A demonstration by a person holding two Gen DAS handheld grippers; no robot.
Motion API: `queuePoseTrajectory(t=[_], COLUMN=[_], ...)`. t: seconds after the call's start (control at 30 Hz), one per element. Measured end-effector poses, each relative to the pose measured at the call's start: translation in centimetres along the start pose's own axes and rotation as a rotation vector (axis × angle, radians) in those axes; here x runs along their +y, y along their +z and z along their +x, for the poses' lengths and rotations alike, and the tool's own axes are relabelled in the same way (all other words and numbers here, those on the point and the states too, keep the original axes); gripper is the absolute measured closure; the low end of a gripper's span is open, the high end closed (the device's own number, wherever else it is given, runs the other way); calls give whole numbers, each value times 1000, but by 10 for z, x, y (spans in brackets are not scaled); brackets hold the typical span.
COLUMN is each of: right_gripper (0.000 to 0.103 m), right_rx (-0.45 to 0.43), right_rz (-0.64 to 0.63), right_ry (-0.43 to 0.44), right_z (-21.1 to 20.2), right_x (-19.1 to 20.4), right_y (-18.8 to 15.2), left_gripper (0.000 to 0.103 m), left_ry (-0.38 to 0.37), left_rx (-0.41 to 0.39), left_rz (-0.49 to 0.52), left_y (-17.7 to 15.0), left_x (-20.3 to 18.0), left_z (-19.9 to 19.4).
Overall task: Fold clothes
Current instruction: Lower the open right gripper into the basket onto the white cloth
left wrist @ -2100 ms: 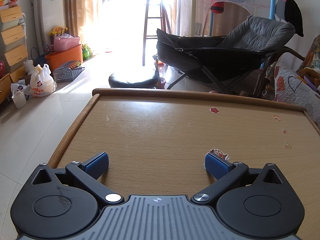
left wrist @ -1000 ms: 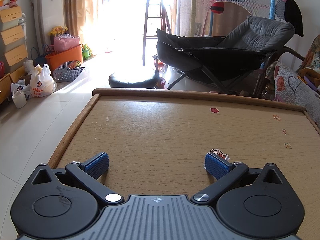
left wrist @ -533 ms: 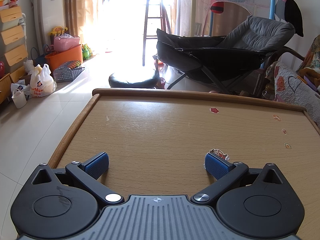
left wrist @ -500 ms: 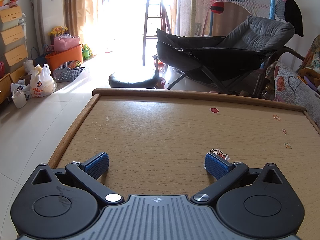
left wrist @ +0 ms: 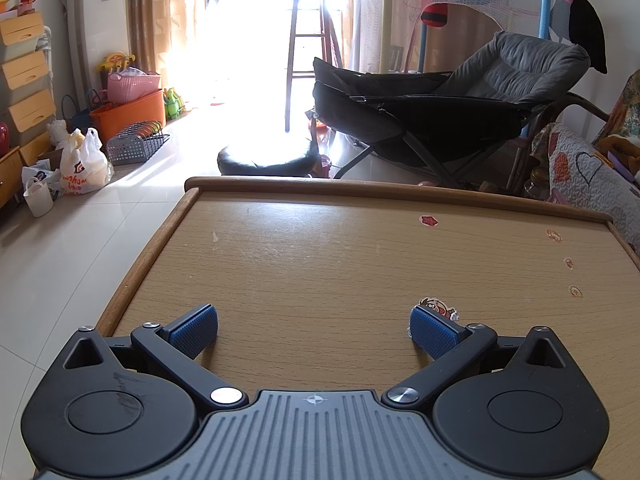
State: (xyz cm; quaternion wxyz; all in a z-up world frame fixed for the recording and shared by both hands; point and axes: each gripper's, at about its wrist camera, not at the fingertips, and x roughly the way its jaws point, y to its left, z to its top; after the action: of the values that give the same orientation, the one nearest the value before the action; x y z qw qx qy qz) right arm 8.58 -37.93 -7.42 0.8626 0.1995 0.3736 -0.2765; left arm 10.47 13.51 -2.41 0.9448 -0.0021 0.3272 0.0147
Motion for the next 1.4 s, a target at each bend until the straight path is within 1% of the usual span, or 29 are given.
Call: queuePoseTrajectory(t=[0.17,0.67,0.87,0.97,1.4], right_gripper=[35,35,35,35,35], right_rx=[5,22,40,63,131], right_rz=[18,-16,-55,-85,-183], right_ry=[-4,-4,13,21,9], right_z=[4,16,29,40,88], right_x=[-2,-3,2,4,19], right_y=[0,-3,-5,-6,-24], left_gripper=[0,0,0,0,0], left_ry=[0,0,0,0,0], left_rx=[0,0,0,0,0], left_rz=[0,0,0,0,0], left_y=[0,0,0,0,0], left_x=[1,0,1,0,0], left_z=[1,1,1,1,1])
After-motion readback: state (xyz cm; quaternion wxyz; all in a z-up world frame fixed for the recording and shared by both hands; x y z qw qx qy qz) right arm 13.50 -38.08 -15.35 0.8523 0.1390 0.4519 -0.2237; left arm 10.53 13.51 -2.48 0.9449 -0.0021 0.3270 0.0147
